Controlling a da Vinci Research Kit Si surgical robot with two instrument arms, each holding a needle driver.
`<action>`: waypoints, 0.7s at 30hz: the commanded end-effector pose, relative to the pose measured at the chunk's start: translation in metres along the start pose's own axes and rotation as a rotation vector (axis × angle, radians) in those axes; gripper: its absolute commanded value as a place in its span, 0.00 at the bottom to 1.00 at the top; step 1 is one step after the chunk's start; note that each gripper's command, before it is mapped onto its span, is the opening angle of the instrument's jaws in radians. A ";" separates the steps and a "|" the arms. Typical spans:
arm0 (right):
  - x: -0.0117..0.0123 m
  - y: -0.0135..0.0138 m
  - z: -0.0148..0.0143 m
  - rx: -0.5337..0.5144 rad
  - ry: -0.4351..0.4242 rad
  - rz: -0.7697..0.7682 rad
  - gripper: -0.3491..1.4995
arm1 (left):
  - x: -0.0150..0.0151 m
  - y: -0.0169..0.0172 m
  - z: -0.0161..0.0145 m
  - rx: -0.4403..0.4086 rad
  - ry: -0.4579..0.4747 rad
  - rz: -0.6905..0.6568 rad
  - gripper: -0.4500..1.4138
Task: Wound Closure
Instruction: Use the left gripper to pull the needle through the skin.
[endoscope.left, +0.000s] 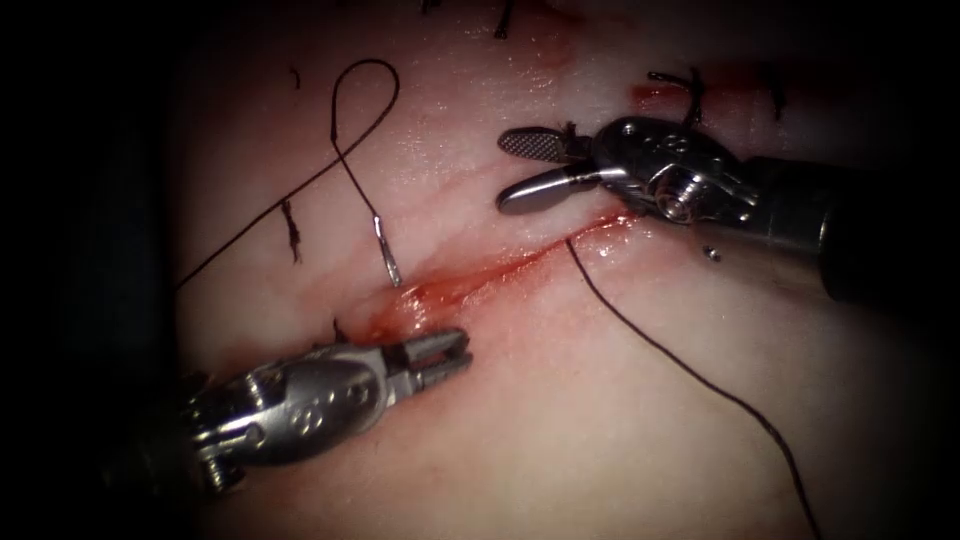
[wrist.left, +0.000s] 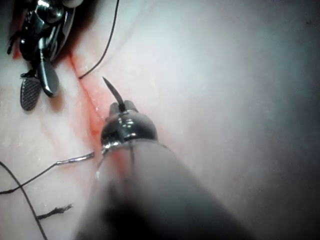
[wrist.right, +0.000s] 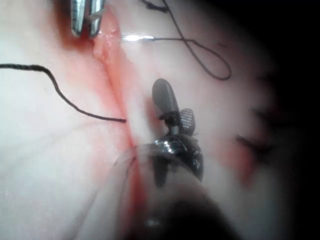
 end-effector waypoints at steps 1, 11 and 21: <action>0.0009 0.0001 0.0007 0.012 0.001 -0.002 0.56 | 0.0001 0.0003 0.0007 -0.030 0.045 -0.099 0.05; 0.0010 -0.0015 0.0012 0.070 -0.015 0.020 0.51 | 0.0026 0.0013 -0.0009 -0.181 0.217 -0.498 0.05; 0.0016 -0.0055 0.0004 0.177 -0.079 0.275 0.31 | 0.0077 0.0014 -0.0033 -0.246 0.287 -0.266 0.05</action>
